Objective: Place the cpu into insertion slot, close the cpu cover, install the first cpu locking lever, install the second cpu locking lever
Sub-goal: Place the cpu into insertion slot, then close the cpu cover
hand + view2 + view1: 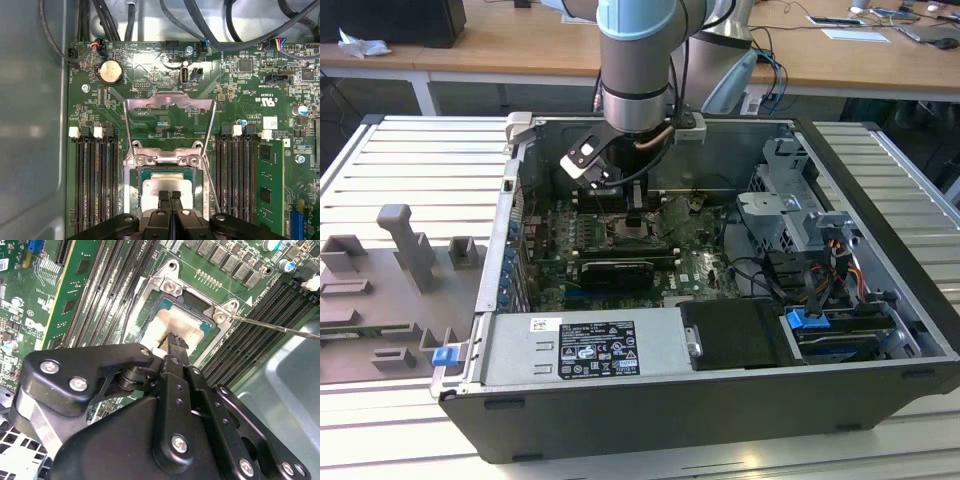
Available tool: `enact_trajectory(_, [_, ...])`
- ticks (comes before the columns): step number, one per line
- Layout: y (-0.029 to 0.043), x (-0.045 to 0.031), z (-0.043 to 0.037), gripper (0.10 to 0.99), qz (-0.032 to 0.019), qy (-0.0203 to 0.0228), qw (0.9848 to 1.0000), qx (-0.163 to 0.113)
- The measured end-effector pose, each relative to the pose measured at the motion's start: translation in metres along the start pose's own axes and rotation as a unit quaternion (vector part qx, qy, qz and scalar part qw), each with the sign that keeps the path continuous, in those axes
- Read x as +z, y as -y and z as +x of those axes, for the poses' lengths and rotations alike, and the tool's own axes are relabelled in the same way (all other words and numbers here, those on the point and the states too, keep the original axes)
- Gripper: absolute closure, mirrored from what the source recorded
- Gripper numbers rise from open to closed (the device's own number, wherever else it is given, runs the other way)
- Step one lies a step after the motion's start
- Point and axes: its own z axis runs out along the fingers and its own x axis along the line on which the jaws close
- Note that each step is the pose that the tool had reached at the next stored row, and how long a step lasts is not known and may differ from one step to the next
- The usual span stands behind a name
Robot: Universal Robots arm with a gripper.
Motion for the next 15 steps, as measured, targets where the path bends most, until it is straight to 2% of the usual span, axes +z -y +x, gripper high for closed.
enact_trajectory(15, [-0.0002,-0.0048,0.0000,0.980,0.0000,0.0001,1.0000,0.000])
